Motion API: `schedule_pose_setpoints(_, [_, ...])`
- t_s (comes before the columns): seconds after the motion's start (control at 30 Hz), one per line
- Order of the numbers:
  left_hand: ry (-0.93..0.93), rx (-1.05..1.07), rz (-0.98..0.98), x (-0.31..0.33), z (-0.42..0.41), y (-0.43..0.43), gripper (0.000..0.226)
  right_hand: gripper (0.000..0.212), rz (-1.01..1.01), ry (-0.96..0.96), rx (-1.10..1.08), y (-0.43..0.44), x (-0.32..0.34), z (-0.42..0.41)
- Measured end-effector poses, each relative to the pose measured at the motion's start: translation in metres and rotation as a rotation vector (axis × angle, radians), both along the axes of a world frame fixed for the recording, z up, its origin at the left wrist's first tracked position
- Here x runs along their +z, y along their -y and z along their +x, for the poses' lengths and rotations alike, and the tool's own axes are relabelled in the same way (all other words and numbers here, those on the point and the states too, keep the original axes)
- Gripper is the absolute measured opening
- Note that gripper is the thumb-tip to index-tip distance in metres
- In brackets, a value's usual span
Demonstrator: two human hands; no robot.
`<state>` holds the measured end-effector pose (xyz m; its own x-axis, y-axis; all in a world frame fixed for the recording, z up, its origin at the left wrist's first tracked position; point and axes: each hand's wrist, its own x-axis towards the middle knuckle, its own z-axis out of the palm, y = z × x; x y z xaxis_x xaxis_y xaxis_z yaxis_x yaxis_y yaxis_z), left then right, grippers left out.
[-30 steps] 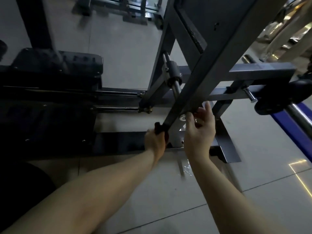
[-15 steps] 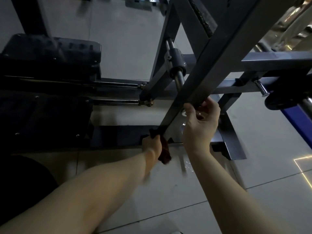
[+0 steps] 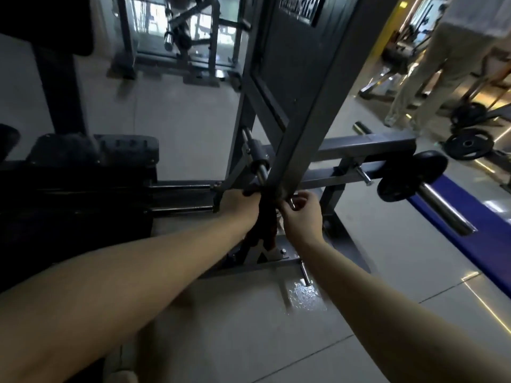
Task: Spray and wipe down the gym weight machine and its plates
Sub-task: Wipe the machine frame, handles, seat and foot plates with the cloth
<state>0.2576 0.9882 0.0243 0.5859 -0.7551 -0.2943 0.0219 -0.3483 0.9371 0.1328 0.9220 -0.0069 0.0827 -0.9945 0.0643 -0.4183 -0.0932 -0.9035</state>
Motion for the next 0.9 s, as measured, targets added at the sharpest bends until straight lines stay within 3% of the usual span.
schedule_pose_setpoints(0.1, [0.163,-0.135,-0.078,0.032,0.013,-0.012,0.02,0.052,0.228,0.184,-0.025,-0.013,0.024,-0.001])
schedule_pose_setpoints(0.17, [0.272,-0.175,-0.152,0.04,0.015,-0.02,0.016,0.05,0.369,0.368,0.132,-0.028,0.042,-0.002])
schedule_pose_setpoints(0.3, [0.375,-0.27,-0.194,0.042,0.006,-0.027,0.014,0.044,0.472,0.49,0.31,-0.05,0.06,-0.005])
schedule_pose_setpoints(0.43, [0.404,-0.437,-0.201,0.048,0.006,-0.023,0.021,0.026,0.442,0.545,0.113,-0.05,0.064,-0.005])
schedule_pose_setpoints(0.53, [0.445,-0.356,-0.259,0.05,0.017,-0.016,0.02,0.011,0.213,0.401,-0.08,-0.044,0.081,-0.01])
schedule_pose_setpoints(0.63, [0.486,-0.33,-0.32,0.047,0.03,-0.008,0.017,0.01,-0.219,0.31,-0.208,-0.034,0.117,-0.016])
schedule_pose_setpoints(0.73, [0.453,-0.365,-0.367,0.044,0.034,0.003,0.014,0.017,-0.655,0.252,-0.206,-0.016,0.158,-0.012])
schedule_pose_setpoints(0.8, [0.351,-0.375,-0.44,0.04,0.033,0.01,0.012,0.019,-0.806,0.118,-0.165,0.001,0.167,-0.003])
schedule_pose_setpoints(0.9, [0.26,-0.341,-0.46,0.035,0.03,0.022,0.009,0.02,-0.878,0.059,-0.157,0.012,0.15,0.009])
